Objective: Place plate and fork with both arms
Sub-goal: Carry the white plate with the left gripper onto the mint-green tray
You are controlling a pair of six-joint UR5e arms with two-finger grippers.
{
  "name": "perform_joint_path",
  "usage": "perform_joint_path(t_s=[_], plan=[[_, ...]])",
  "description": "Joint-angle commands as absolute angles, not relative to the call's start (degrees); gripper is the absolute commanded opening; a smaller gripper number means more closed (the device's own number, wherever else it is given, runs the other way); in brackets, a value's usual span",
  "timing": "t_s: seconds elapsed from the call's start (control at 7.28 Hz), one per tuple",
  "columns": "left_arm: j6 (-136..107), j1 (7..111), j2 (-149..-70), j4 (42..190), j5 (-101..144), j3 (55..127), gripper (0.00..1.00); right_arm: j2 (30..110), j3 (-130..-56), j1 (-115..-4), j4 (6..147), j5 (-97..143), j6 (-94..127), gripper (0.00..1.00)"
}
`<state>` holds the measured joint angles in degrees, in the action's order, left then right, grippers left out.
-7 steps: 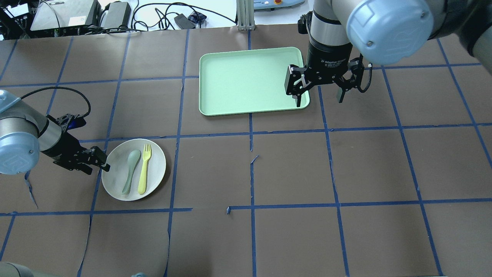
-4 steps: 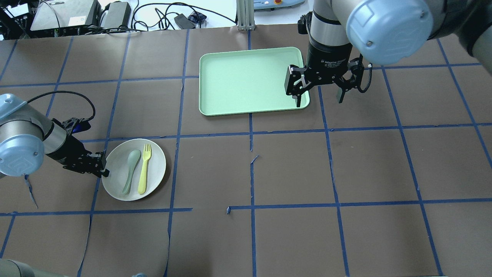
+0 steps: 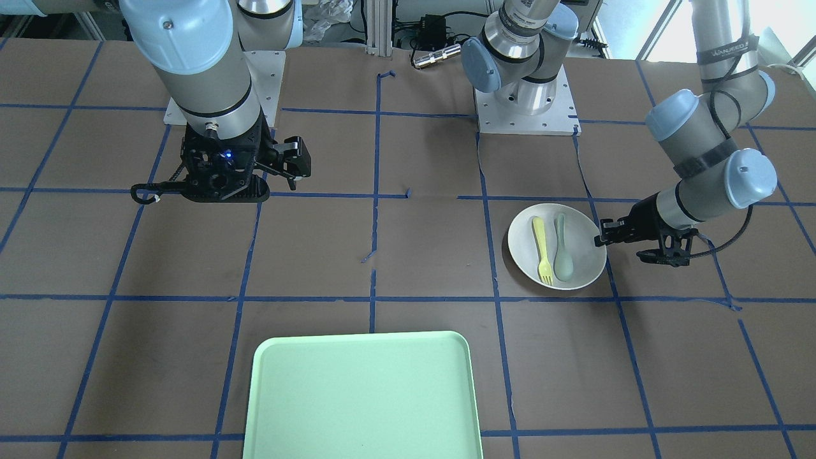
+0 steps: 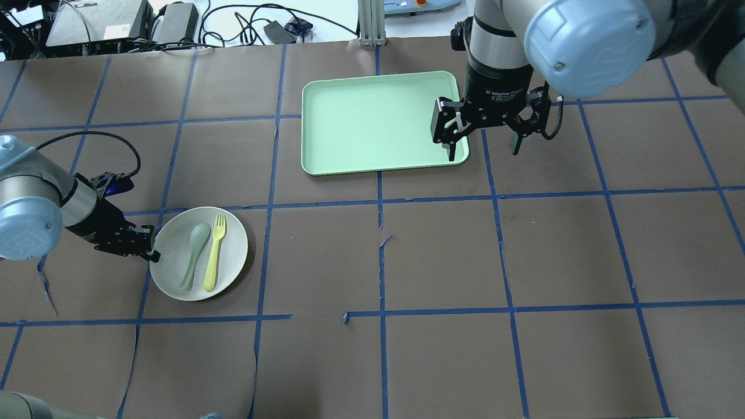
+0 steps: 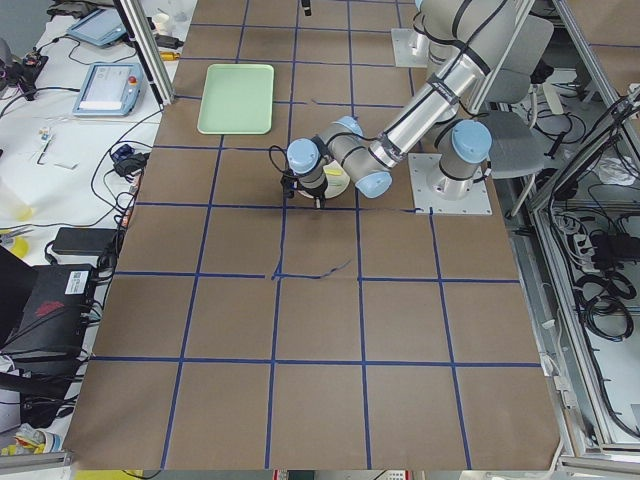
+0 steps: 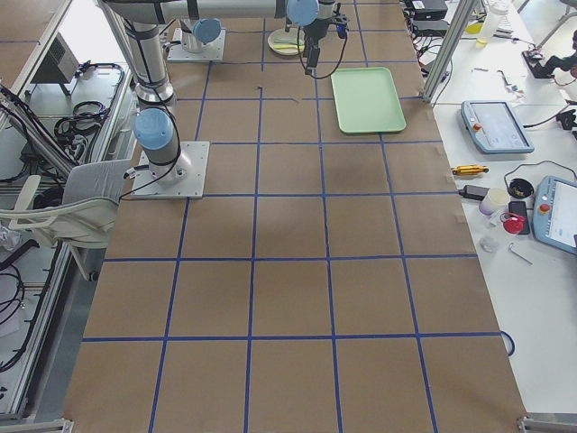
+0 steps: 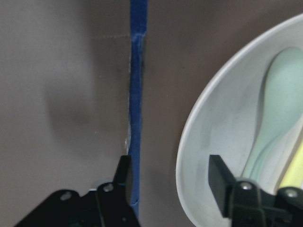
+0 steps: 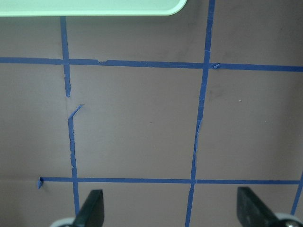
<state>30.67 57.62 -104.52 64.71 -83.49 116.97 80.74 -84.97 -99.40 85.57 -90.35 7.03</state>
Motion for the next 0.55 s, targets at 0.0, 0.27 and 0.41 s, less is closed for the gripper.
perform_joint_path(t_s=[0.0,0.27,0.41], plan=[[28.84,57.66,-104.5,77.88,-81.92,106.67,0.0,80.77,-84.9,-99.4,85.61,-90.35,7.03,1.0],[20.09,58.87,-104.76,85.42,-74.29,99.52,0.0,80.68,-84.9,-99.4,85.61,-90.35,7.03,1.0],[14.99,64.89,-105.11,84.39,-71.14,97.49,0.0,80.68,-84.9,-99.4,85.61,-90.35,7.03,1.0]])
